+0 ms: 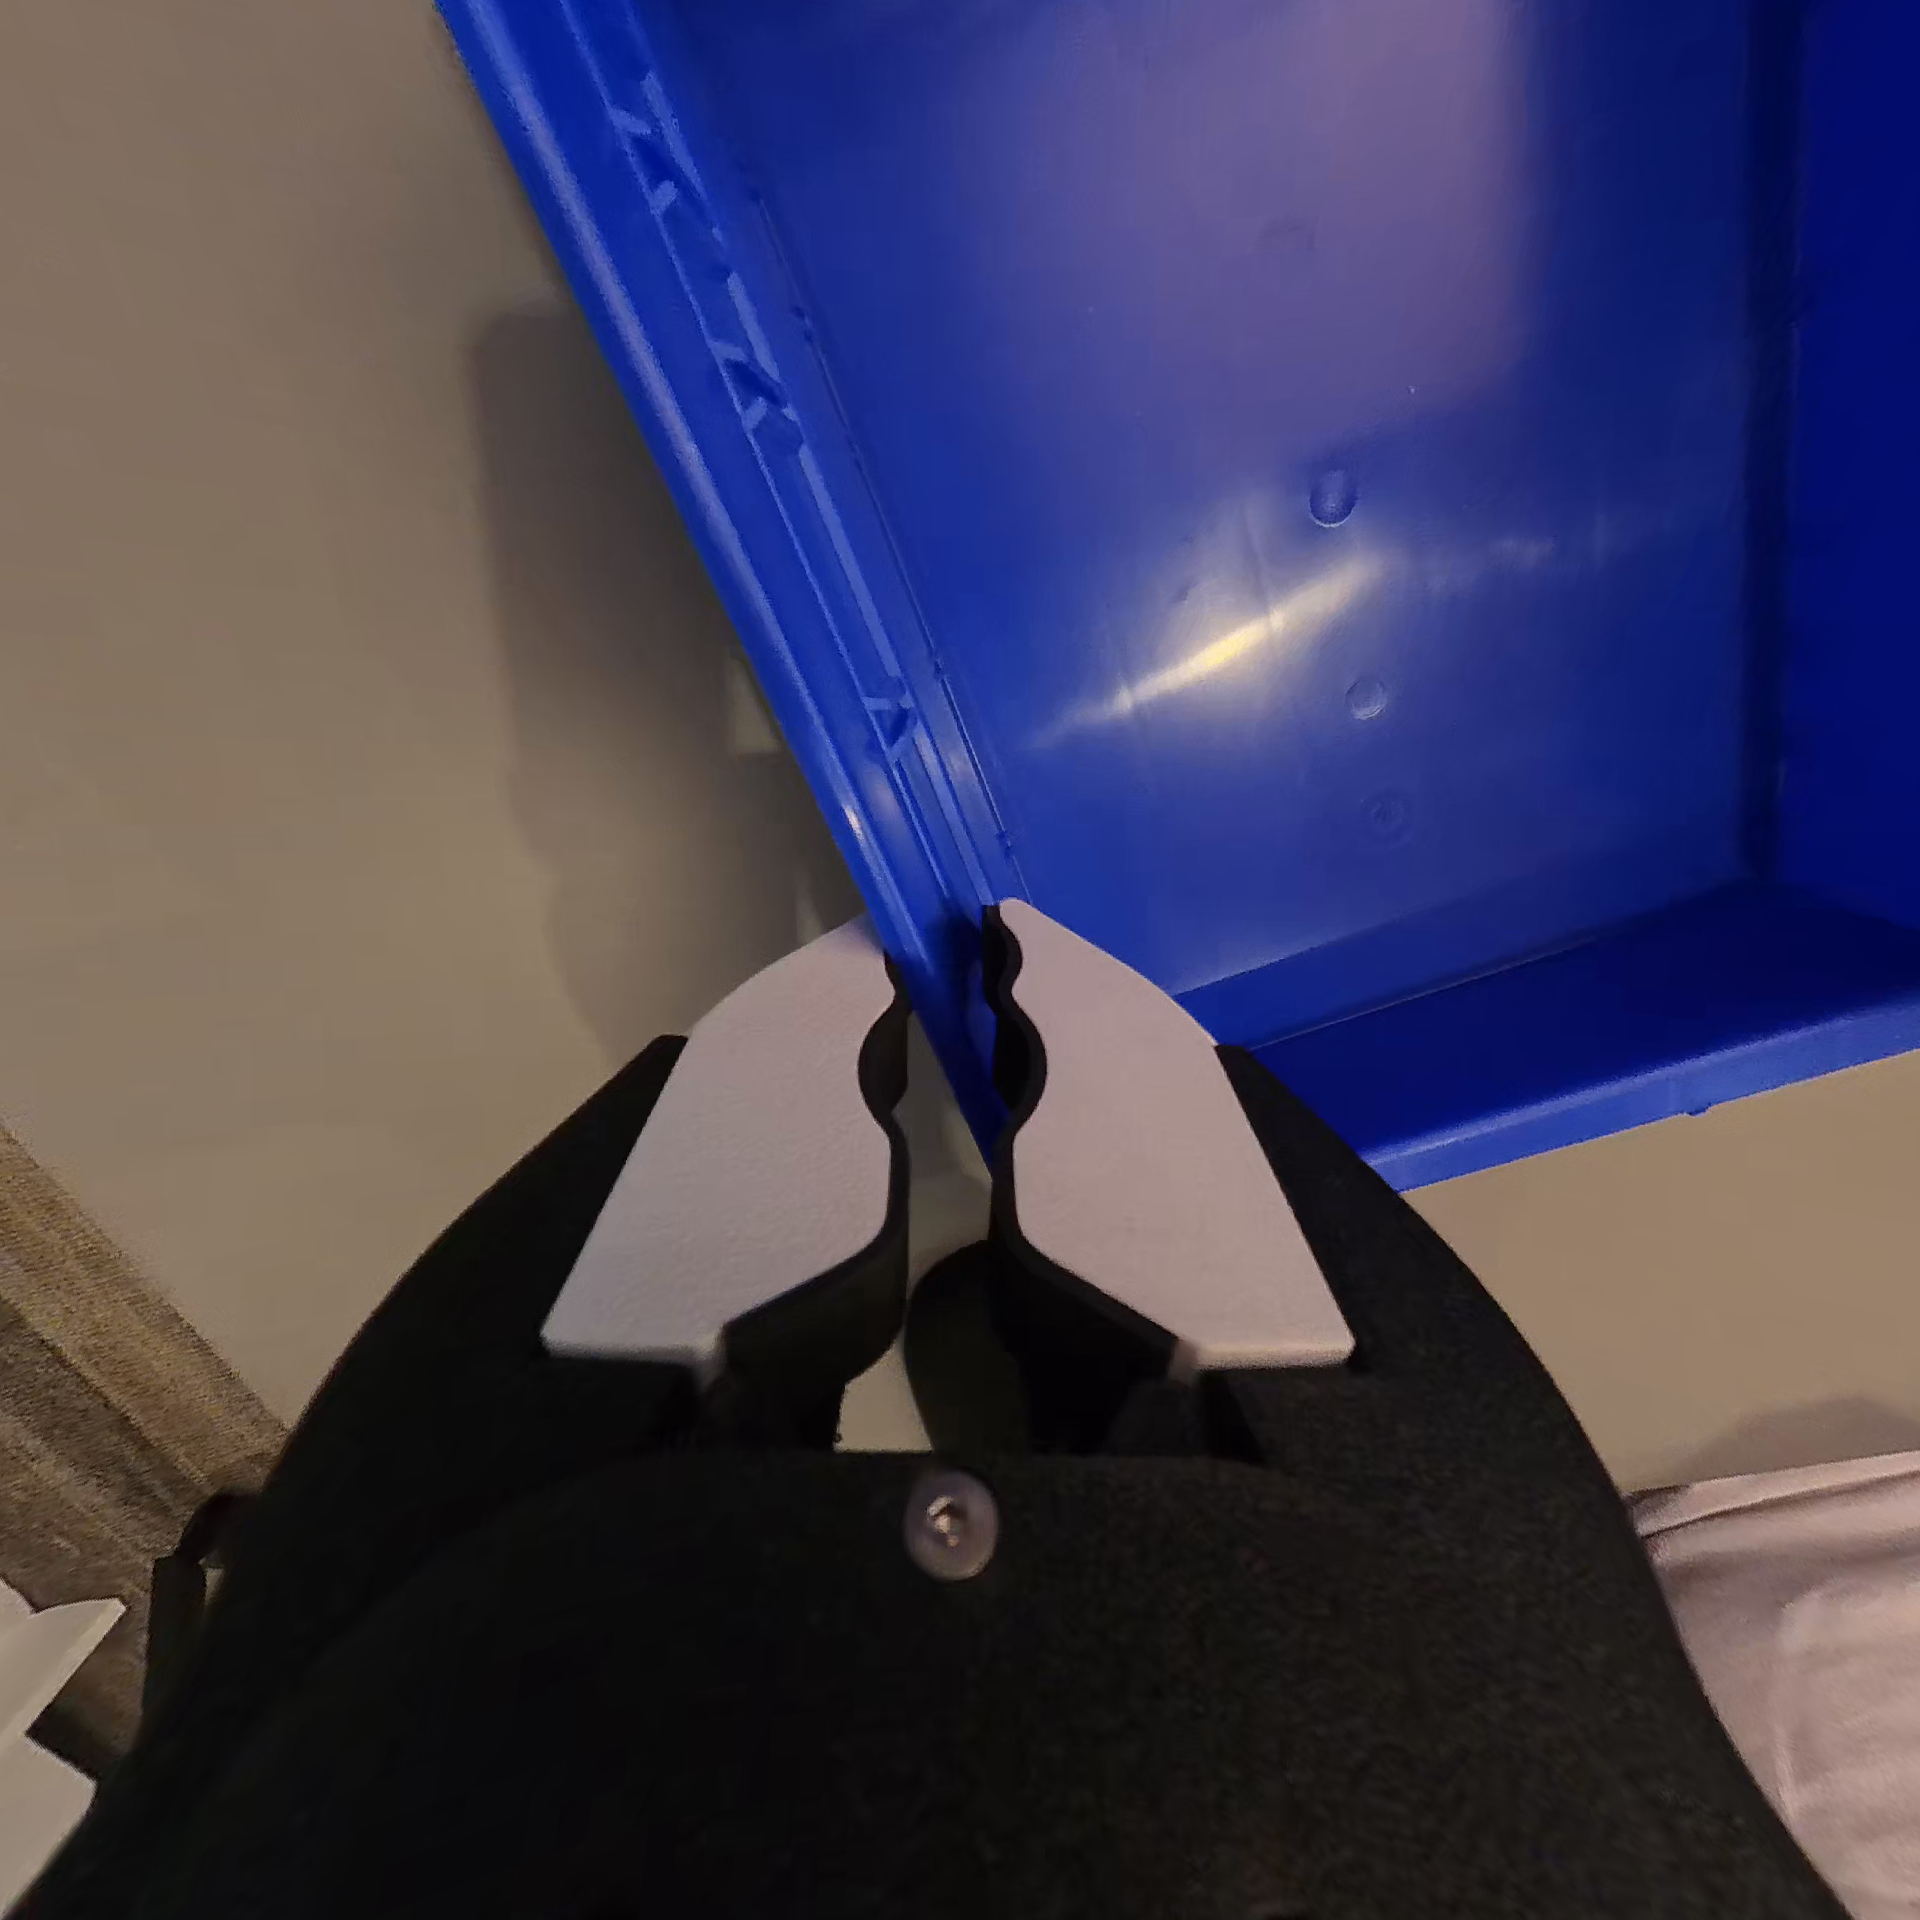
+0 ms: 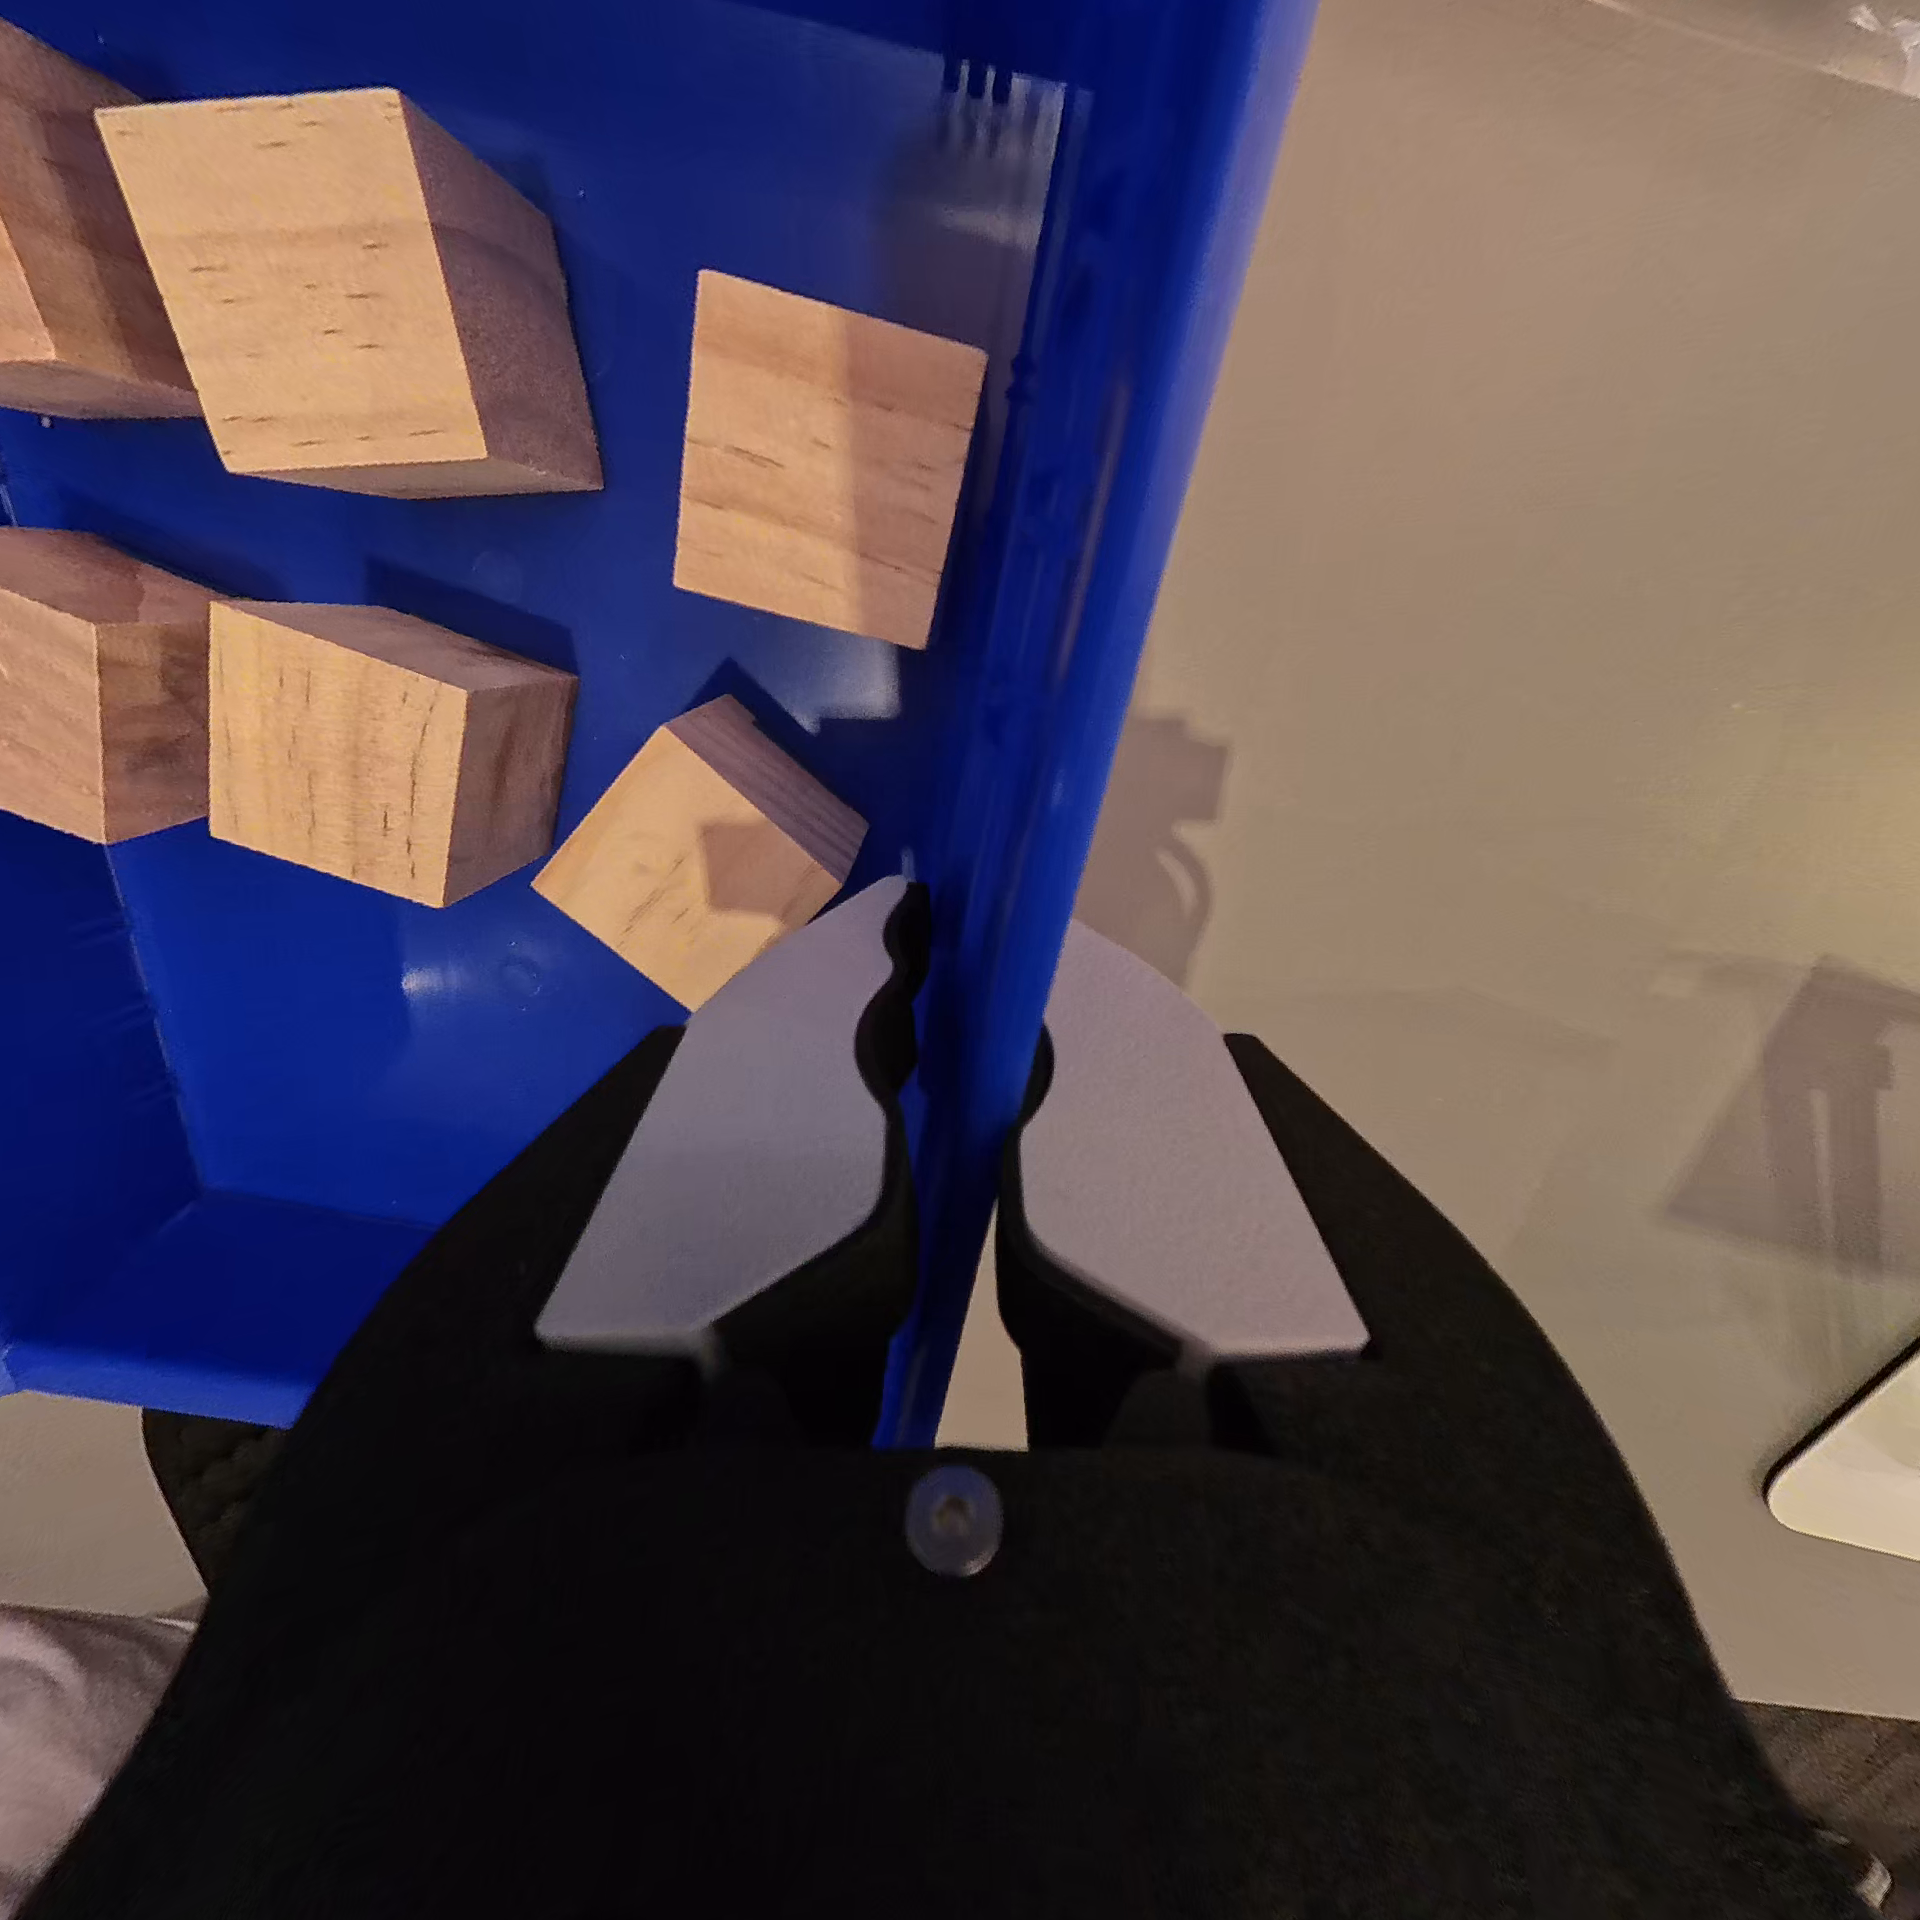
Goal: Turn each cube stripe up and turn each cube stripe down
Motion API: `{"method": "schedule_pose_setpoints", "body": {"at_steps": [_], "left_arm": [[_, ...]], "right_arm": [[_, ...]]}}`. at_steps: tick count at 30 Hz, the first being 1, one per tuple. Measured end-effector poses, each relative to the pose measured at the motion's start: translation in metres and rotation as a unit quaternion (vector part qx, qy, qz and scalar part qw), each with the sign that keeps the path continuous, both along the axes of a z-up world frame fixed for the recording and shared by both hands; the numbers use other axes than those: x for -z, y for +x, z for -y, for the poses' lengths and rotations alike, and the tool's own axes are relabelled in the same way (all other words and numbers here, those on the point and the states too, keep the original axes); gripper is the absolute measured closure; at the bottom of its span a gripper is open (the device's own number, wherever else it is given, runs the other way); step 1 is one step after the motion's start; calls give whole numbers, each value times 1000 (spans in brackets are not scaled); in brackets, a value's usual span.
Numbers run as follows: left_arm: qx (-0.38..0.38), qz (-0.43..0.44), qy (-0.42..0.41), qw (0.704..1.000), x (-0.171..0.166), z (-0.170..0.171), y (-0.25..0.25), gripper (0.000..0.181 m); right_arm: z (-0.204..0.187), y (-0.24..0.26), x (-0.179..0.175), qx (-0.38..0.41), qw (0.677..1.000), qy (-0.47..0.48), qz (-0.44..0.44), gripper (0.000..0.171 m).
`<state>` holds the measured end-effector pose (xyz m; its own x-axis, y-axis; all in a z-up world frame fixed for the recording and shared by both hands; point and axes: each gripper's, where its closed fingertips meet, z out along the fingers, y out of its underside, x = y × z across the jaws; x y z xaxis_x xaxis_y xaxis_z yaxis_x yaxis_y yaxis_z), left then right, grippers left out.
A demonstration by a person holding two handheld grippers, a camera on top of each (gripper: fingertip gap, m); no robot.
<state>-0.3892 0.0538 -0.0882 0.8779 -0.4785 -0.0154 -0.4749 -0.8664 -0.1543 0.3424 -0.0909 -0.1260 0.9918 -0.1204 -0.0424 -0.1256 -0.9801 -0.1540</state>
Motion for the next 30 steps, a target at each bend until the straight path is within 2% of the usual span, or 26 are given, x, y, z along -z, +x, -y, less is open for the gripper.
{"method": "schedule_pose_setpoints", "body": {"at_steps": [17, 25, 30], "left_arm": [[55, 30, -1, 998, 1, 18, 86, 167], [92, -6, 18, 996, 1, 17, 97, 157], [82, -38, 92, 992, -14, -3, 92, 155]], "right_arm": [[0, 1, 0, 4, 1000, -3, 12, 158], [0, 5, 1, 1, 999, -9, 43, 150], [0, 6, 3, 2, 999, -12, 45, 149]]}}
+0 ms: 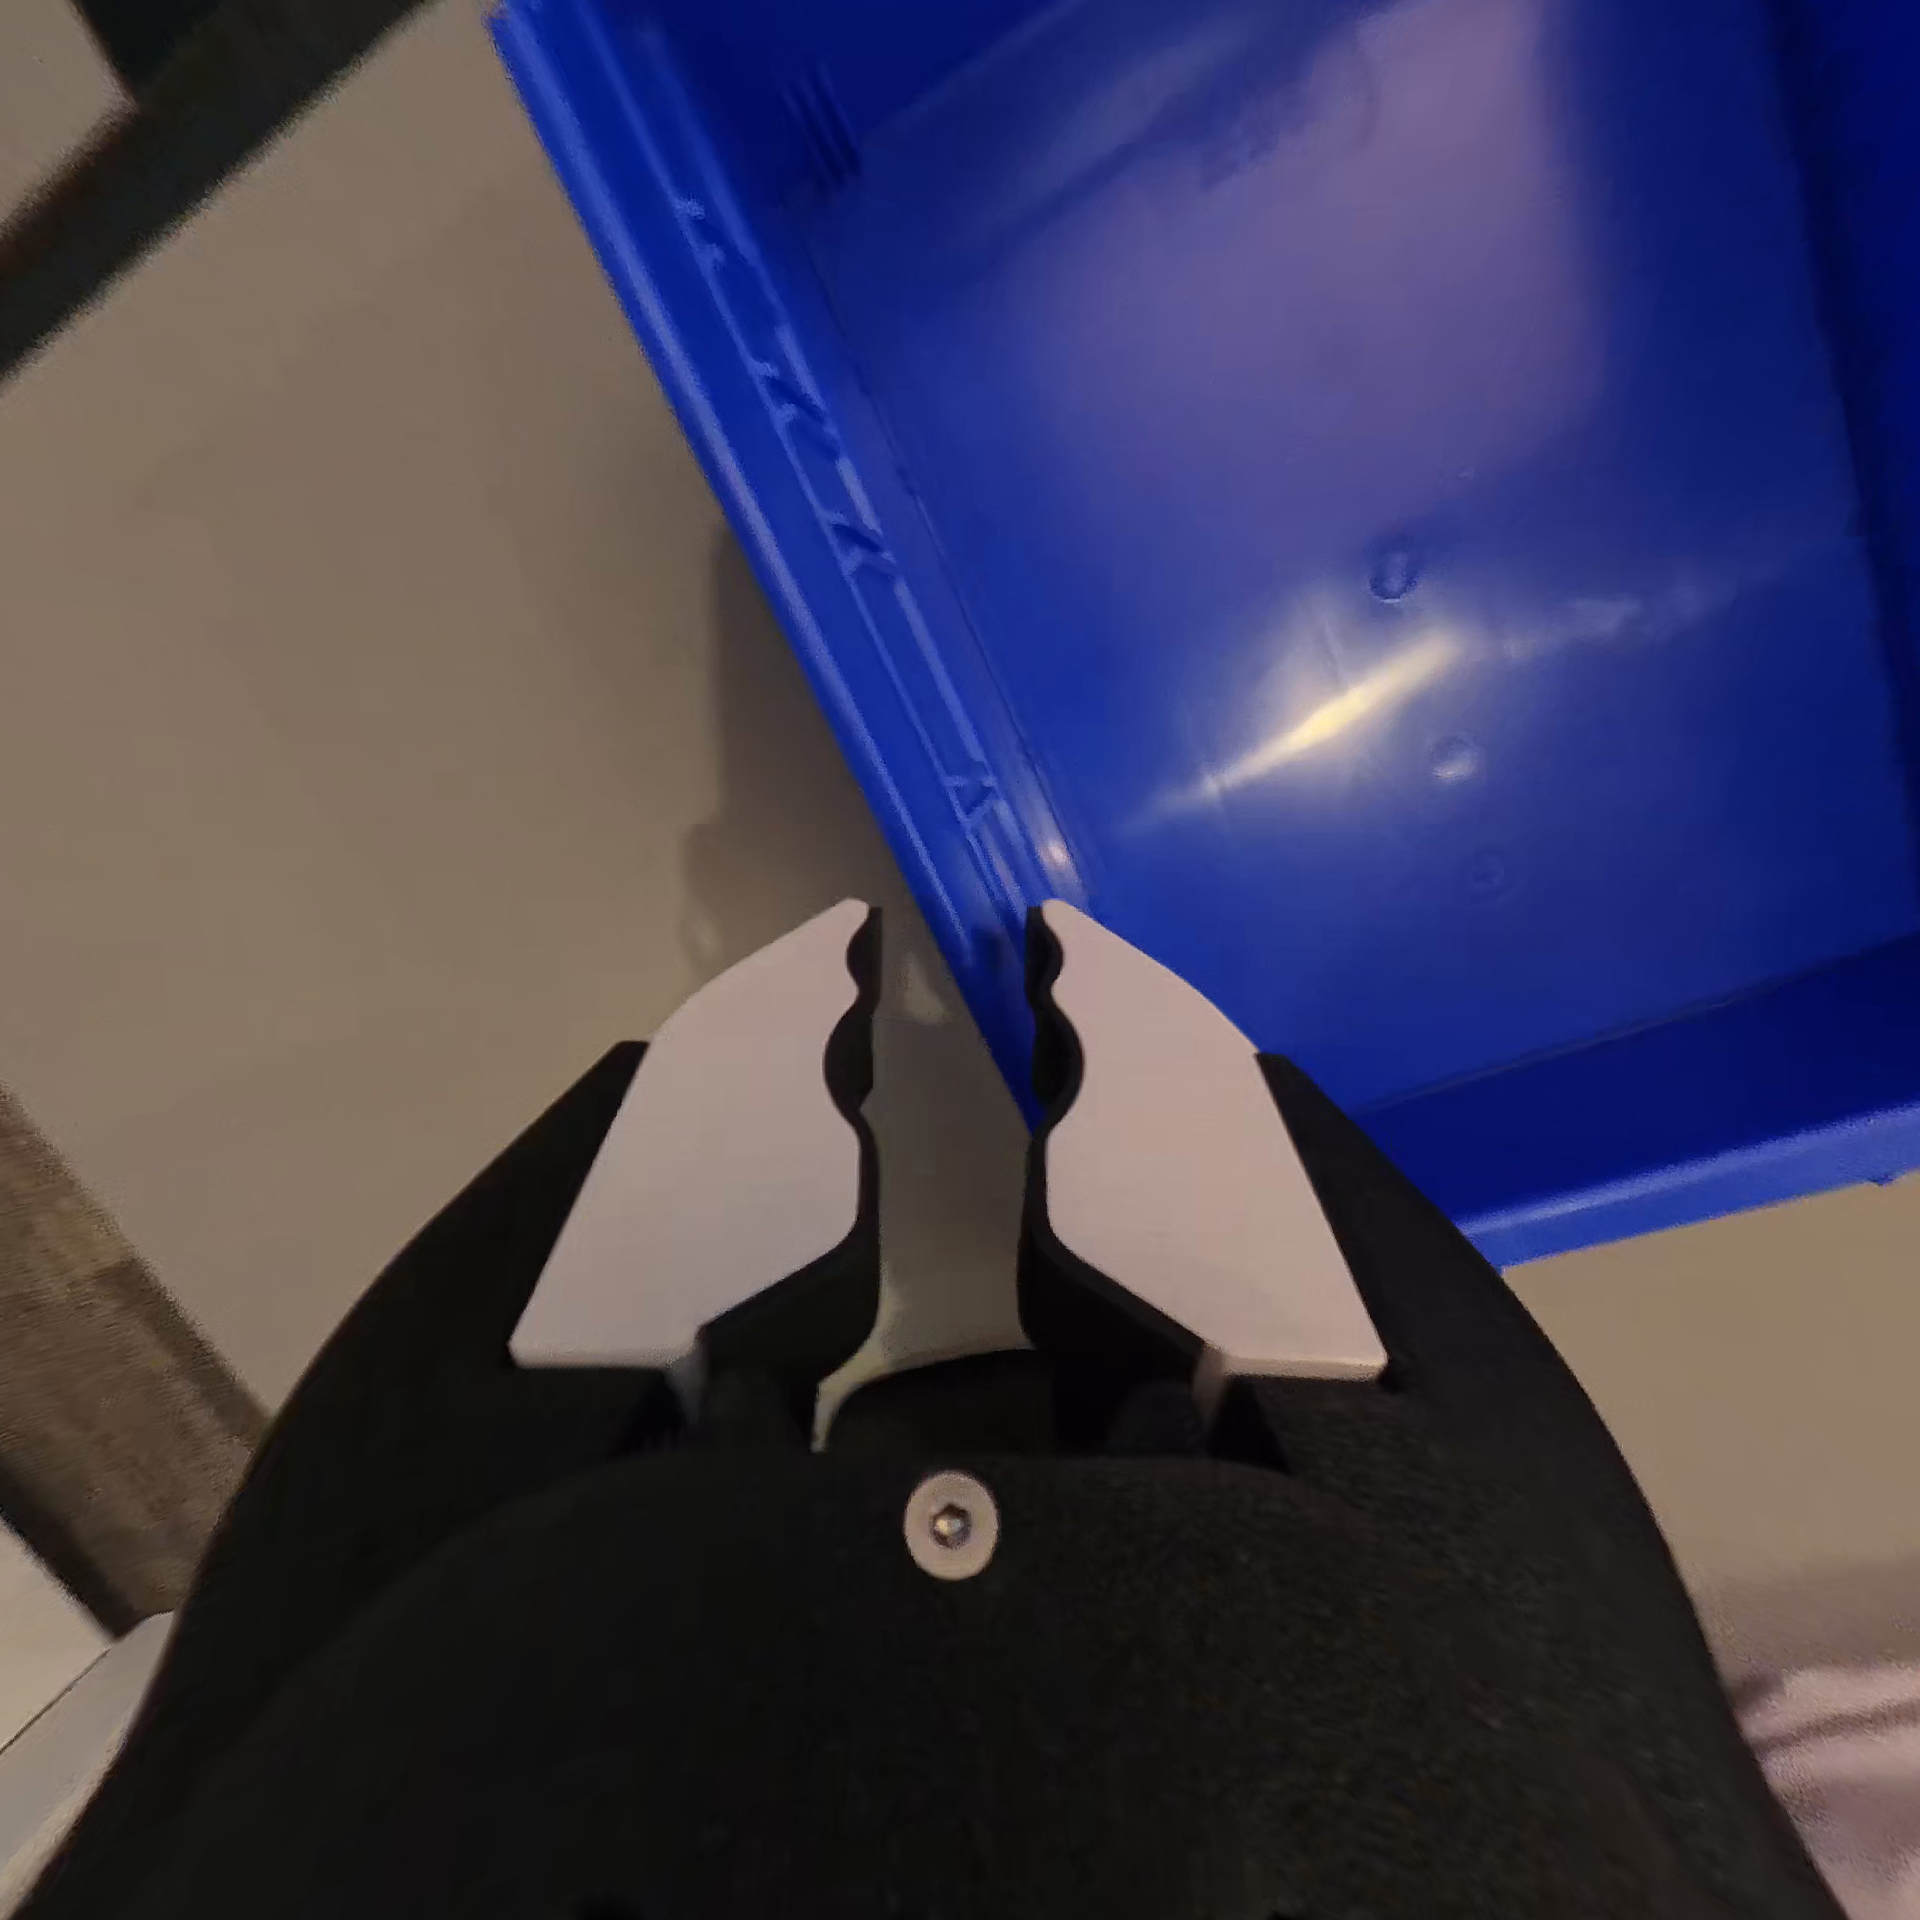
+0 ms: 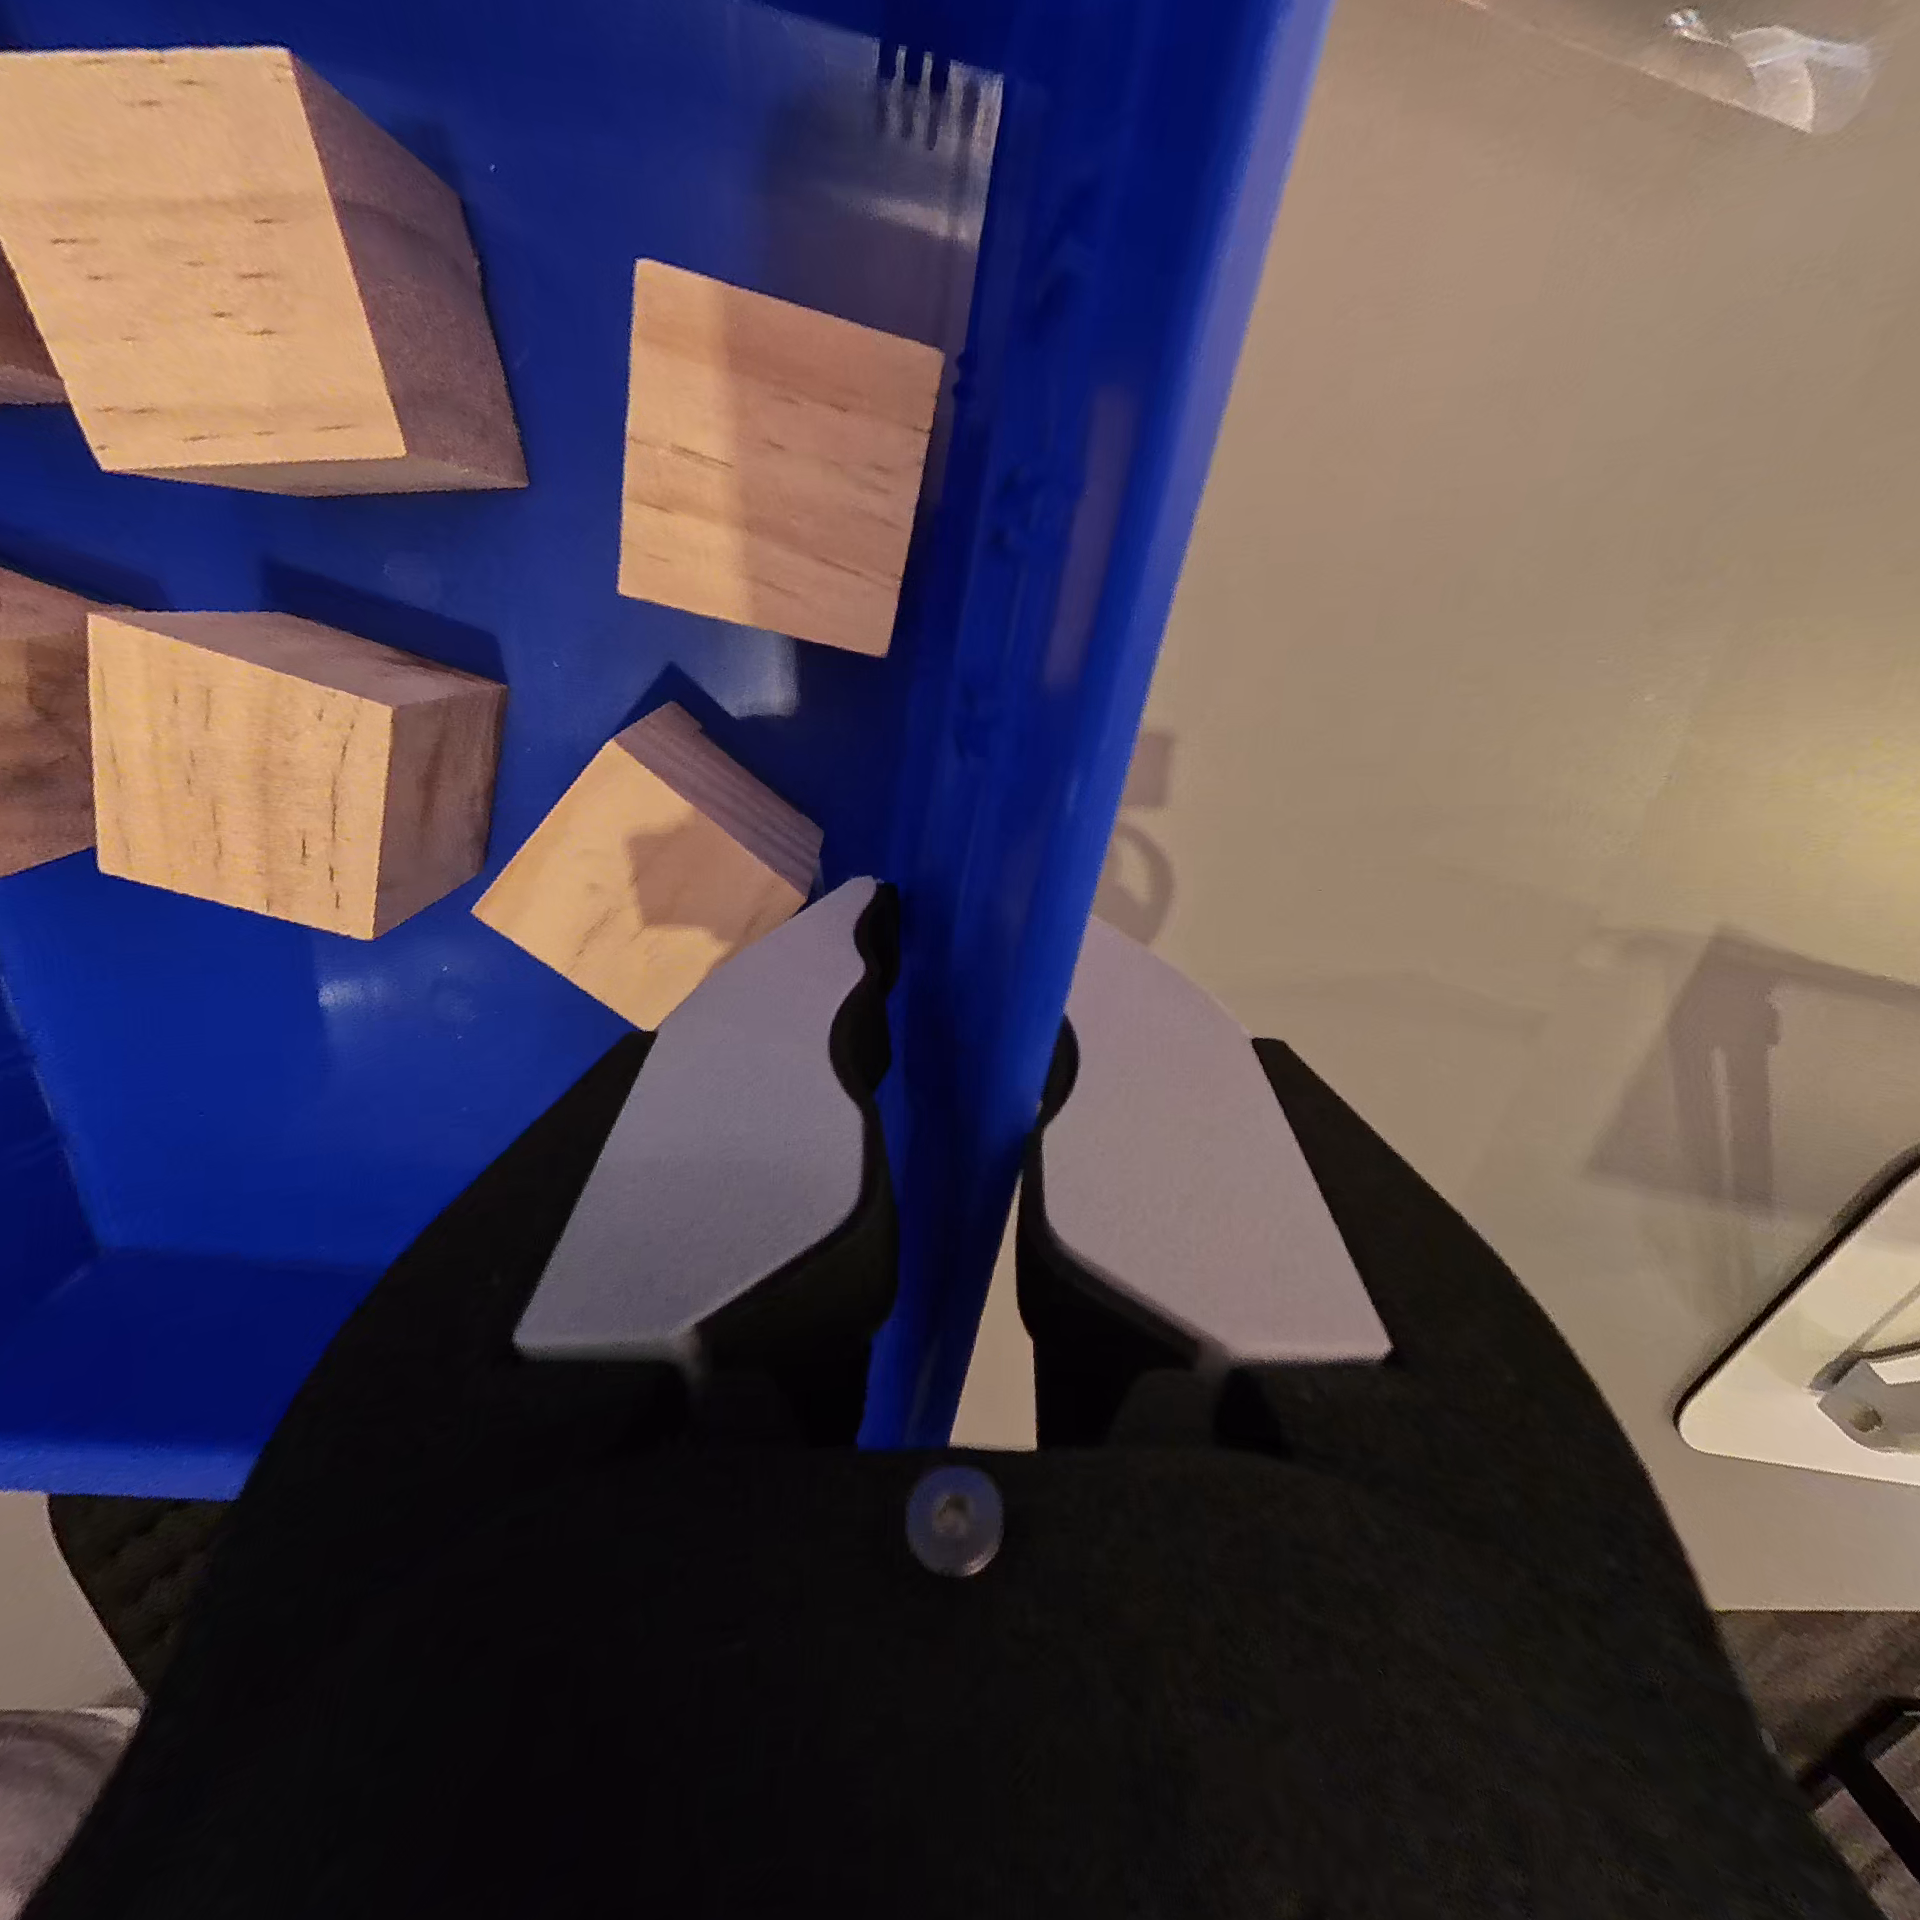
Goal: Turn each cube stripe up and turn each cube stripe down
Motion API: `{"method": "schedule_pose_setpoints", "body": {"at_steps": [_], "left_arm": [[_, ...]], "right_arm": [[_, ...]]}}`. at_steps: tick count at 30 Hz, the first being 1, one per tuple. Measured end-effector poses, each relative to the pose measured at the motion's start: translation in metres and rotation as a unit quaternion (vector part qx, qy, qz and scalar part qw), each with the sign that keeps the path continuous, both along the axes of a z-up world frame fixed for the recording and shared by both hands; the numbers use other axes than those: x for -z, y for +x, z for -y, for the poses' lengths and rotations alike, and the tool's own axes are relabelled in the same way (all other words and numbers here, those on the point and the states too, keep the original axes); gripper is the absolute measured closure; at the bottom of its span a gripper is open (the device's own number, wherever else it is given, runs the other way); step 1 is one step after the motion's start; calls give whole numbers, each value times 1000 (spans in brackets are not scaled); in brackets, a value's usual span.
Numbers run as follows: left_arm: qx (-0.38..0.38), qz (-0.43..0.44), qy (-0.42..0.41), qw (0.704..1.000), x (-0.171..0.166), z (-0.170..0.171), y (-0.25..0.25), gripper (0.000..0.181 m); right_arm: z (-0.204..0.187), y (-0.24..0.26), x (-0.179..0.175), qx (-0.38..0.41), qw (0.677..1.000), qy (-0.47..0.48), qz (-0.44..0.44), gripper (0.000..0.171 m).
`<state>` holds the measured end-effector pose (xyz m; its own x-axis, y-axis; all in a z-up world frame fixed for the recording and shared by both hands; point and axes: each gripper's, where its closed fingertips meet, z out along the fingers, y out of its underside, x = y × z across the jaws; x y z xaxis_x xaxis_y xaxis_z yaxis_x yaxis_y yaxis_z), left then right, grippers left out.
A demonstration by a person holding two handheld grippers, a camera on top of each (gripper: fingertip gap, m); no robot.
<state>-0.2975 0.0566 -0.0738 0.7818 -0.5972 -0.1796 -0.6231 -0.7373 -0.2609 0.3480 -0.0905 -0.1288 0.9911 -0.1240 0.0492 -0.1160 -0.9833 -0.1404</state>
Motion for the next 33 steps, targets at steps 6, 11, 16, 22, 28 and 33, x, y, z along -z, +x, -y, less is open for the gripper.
{"method": "schedule_pose_setpoints", "body": {"at_steps": [6, 11, 16, 22, 28, 33], "left_arm": [[13, -61, 119, 991, -33, -12, 1, 130], [34, -71, 176, 981, -51, -10, 15, 122], [50, -62, 226, 971, -69, -9, 27, 122], [65, -42, 214, 974, -68, -2, 36, 122], [66, -34, 201, 977, -67, 2, 35, 121], [70, -28, 189, 979, -66, 6, 34, 121]], "right_arm": [[6, -3, 8, 6, 999, -36, -16, 149], [4, -16, 8, 49, 992, -21, -110, 166], [0, -16, 8, 36, 994, -26, -101, 166], [6, -15, 13, 6, 994, -80, -80, 162], [2, -19, 13, -16, 991, -87, -103, 166], [2, -19, 13, -20, 990, -87, -107, 166]]}}
